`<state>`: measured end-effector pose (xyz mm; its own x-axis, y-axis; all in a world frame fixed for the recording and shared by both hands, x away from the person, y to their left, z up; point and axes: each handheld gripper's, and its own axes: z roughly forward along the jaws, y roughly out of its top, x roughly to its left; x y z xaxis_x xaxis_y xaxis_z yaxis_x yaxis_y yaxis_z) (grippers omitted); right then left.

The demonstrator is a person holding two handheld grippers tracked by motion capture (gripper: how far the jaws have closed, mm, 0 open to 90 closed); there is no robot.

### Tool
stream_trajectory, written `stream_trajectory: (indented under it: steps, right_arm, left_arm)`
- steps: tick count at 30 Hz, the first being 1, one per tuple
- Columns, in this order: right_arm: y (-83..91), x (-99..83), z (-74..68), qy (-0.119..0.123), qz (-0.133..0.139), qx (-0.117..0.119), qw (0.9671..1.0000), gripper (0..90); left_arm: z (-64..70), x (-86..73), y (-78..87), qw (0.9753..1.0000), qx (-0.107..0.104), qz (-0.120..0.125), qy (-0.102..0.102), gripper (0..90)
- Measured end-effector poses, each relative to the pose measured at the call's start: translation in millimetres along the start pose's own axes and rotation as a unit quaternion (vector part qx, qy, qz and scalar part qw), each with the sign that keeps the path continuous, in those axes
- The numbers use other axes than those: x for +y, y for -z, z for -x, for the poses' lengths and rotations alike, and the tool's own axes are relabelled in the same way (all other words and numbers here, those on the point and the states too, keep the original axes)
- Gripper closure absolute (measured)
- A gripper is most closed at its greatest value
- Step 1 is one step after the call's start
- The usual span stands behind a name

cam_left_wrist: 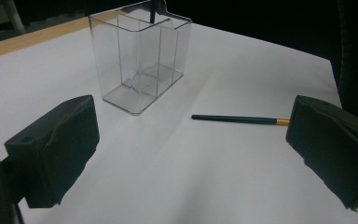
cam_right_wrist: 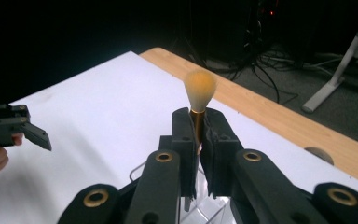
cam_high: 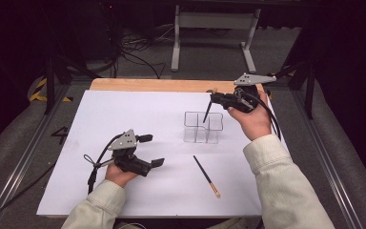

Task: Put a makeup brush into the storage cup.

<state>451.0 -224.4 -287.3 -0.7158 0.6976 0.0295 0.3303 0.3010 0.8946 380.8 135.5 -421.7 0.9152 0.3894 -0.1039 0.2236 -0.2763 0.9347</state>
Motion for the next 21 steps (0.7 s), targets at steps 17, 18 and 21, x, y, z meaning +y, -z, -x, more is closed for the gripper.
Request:
stream_trajectory:
  steps: [17, 18, 21]
  right_arm:
    - [-12.7, -18.6, 4.8, -0.018, -0.02, 0.003, 0.9996, 84.2]
    - [-13.9, -19.7, 4.9, -0.018, -0.021, 0.003, 0.9996, 84.2]
    - [-16.7, -21.9, 4.3, -0.019, -0.025, 0.007, 0.9995, 84.2]
  left_arm:
    - [3.7, 2.4, 2.0, 0.9999, 0.01, 0.005, -0.013, 6.2]
    - [3.5, 2.2, 2.0, 0.9999, 0.01, 0.005, -0.012, 6.2]
    - [3.1, 1.6, 1.0, 0.9999, 0.007, 0.004, -0.01, 4.6]
